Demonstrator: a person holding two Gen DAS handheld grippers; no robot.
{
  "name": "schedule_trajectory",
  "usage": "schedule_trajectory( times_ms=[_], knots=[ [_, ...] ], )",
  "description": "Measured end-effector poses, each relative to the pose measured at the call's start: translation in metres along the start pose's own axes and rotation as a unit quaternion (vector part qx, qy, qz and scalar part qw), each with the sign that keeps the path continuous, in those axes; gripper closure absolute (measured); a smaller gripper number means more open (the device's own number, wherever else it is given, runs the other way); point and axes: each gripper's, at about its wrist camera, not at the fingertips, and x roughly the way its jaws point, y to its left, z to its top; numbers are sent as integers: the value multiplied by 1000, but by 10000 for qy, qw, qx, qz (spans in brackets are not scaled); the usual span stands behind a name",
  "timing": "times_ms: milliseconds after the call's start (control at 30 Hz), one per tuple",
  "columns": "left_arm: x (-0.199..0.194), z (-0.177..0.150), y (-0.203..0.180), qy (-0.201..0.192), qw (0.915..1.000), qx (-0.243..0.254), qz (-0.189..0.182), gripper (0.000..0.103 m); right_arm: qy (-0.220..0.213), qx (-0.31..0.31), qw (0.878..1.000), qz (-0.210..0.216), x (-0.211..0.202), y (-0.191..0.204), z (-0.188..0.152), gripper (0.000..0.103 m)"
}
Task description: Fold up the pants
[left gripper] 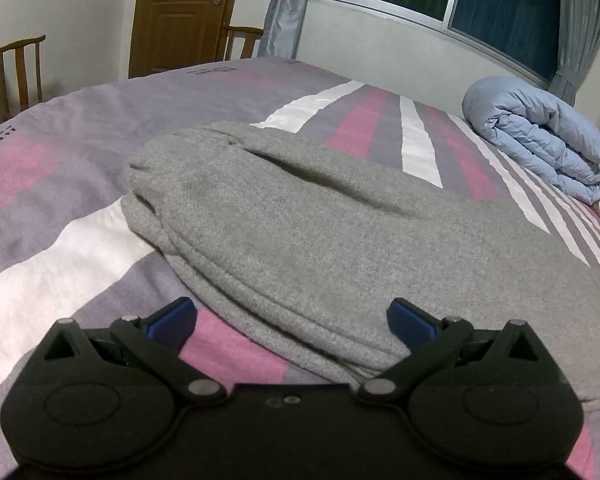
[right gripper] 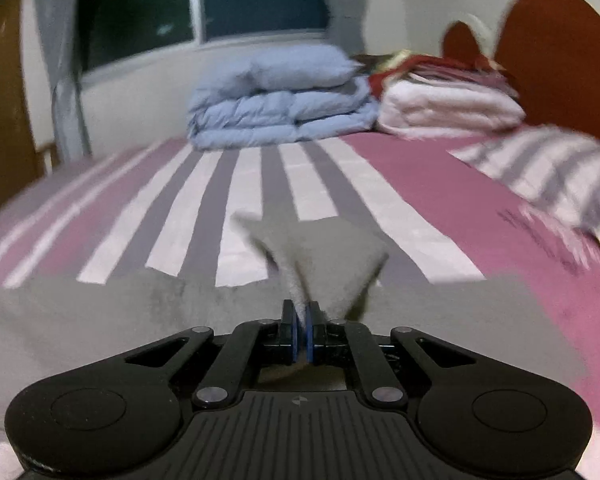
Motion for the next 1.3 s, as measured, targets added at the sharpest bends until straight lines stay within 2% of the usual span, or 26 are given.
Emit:
schedule_trajectory(
  times_ms=[100, 167, 200, 233, 300, 400, 467, 633, 700, 767, 800, 833, 900, 967, 1000, 1067, 1133, 1167, 1233, 1300],
  knots=[
    [0, 0, 0, -1, 10000, -19, -4, 6, 374, 633, 9973, -1, -7, -24, -25, 98],
    [0, -1, 0, 3, 10000, -45, 18, 6, 895, 868, 9922, -16, 9, -37, -42, 97],
    [-1, -1, 0, 3, 10000, -53, 30, 6, 873, 821, 9928, 30, 9, -39, -44, 95],
    [-1, -1, -1, -1, 10000, -57, 41, 6, 777, 638, 9949, -44, 3, -35, -40, 83],
    [-1, -1, 0, -6, 10000, -59, 36, 6, 507, 261, 9983, -129, -9, -25, -30, 69],
    [-2, 0, -1, -48, 10000, -62, 60, 6, 231, -441, 9987, -120, -15, -5, -14, 67],
    [-3, 0, -1, -51, 10000, -47, 70, 6, 273, -764, 9967, -68, -6, 8, -7, 67],
    [-2, 0, 0, -8, 10000, -76, 44, 5, 409, -1737, 9837, -216, 33, 37, 0, 67],
    [-1, 1, 0, 2, 10000, -77, 48, 5, 448, -2169, 9745, -344, 51, 47, 2, 67],
    [-1, 2, 0, 9, 10000, -79, 54, 5, 461, -2411, 9687, -380, 67, 46, 1, 68],
    [0, 2, 0, 14, 10000, -74, 54, 5, 420, -2249, 9730, -316, 67, 42, 7, 86],
    [0, 2, 0, 15, 10000, -68, 52, 5, 366, -1856, 9817, -239, 63, 30, 15, 97],
    [0, 1, 1, 15, 10000, -73, 36, 5, -12, -1079, 9940, -173, 40, 6, 30, 97],
    [0, 1, 1, 13, 10000, -81, 23, 5, -376, 13, 9992, -98, 7, -30, 40, 97],
    [0, 1, 1, 9, 10000, -80, 19, 5, -496, 641, 9967, -102, -10, -51, 39, 97],
    [0, 1, 2, 6, 10000, -92, 8, 6, -551, 1930, 9794, -222, -34, -97, 21, 97],
    [0, 0, 2, 6, 10000, -84, 17, 5, -188, 2715, 9614, -405, -29, -135, -9, 96],
    [0, 0, 2, 5, 10000, -82, 21, 5, 94, 2830, 9580, -456, -20, -147, -23, 96],
    [0, 0, 2, 4, 10000, -79, 24, 6, 354, 2806, 9586, -329, -10, -157, -37, 96],
    [0, 0, 2, 3, 10000, -74, 27, 6, 244, 2730, 9614, -244, -11, -161, -36, 91]
  ],
)
